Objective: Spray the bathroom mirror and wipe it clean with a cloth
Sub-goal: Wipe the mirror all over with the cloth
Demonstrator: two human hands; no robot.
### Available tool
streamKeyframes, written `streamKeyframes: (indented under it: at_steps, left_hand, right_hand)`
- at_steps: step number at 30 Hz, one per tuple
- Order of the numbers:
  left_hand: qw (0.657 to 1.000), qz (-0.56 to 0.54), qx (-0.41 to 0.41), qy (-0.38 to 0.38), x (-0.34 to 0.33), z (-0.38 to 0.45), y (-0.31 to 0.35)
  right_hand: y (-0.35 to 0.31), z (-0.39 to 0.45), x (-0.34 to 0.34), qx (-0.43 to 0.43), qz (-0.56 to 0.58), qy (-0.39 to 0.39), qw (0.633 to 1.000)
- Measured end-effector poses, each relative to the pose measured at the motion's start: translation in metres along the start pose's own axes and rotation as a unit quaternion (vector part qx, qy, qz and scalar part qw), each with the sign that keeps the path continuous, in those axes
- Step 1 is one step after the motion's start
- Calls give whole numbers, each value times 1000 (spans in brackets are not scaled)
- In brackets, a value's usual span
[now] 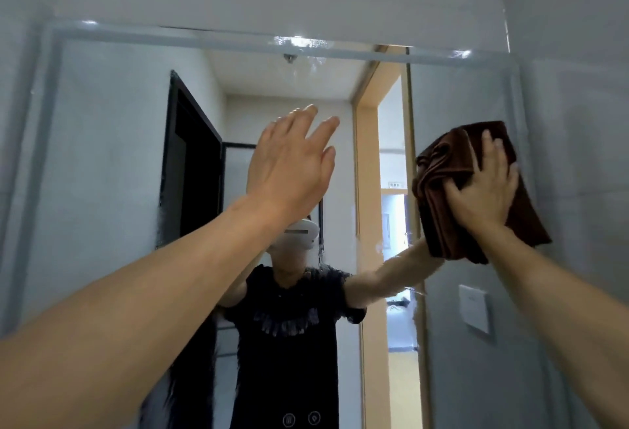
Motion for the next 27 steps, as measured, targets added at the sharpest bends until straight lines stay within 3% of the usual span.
streamKeyframes:
  at_steps: [4, 10, 13, 19, 27]
  left_hand:
    - [1000, -5, 21, 11, 21, -2, -18]
    - [1000, -1, 22, 19, 55, -12, -47]
    - [999, 5, 39, 24, 62, -20, -64]
    - [999, -20, 48, 2, 28, -10, -24]
    - [998, -63, -22, 15, -51, 46, 74]
  right_hand:
    - [-98, -18, -2, 58, -37, -3, 998]
    - [-279, -54, 10, 183, 18, 28, 982]
    - [-332, -69, 8, 232, 42, 23, 971]
    - [-303, -47, 10, 292, 31, 28, 955]
    - [-114, 38, -1, 216, -27, 17, 976]
Point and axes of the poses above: each hand's wrist, its own z-axis towards the middle knuckle, its own x-axis out of the back of the hand, y = z × x, the point moved 10 cm from there along z, towards the middle knuckle, and after that the axes turned 11 degrees about -z, right-handed, at the moved point
